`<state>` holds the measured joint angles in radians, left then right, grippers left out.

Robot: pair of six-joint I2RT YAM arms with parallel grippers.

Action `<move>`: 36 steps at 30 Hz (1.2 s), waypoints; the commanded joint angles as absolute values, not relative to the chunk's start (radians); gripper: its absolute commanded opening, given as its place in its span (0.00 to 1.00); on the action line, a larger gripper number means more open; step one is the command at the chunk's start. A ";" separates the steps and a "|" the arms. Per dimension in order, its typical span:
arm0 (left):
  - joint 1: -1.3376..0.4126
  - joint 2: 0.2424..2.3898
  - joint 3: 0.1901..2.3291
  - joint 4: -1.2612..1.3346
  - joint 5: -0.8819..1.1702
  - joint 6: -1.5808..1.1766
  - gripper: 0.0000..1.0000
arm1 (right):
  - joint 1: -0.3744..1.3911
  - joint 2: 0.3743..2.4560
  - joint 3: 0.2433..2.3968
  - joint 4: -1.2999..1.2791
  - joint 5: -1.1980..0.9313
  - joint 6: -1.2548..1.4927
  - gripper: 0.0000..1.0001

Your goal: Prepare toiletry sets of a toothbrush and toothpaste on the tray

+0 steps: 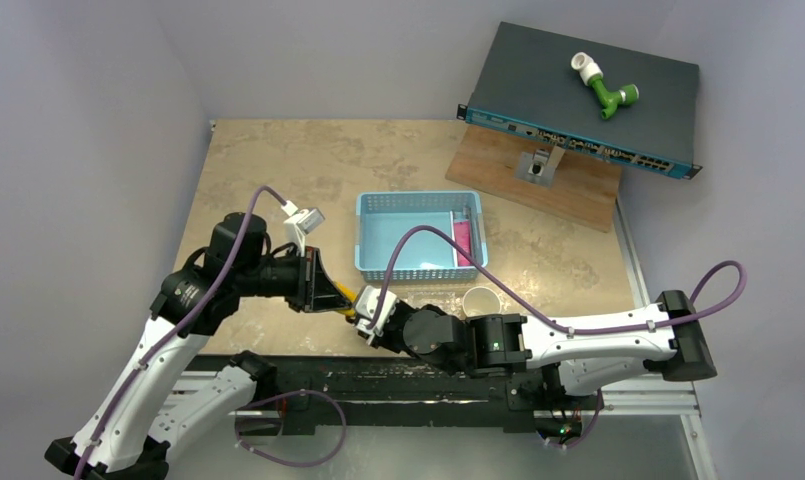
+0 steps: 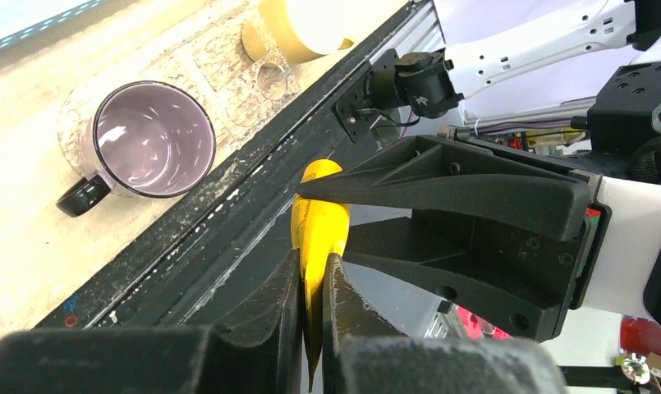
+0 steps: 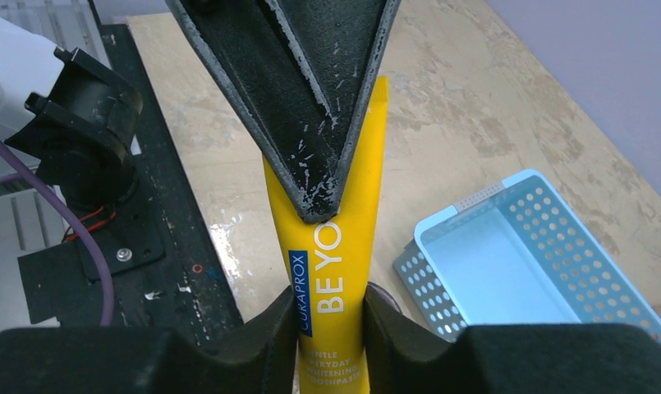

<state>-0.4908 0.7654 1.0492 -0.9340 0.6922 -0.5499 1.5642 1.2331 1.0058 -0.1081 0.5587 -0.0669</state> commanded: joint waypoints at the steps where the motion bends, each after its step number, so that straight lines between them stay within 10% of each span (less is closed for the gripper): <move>1: -0.484 0.752 1.060 -0.891 0.725 -0.556 0.00 | 1.568 1.228 1.009 -0.104 0.562 -0.026 0.38; 16: -0.551 0.756 1.100 -0.964 0.555 -0.537 0.00 | 1.566 1.080 0.977 -0.182 0.626 0.113 0.64; 36: -1.091 0.987 1.355 -1.065 -0.097 -0.598 0.00 | 1.093 1.079 1.052 -0.510 0.651 0.417 0.63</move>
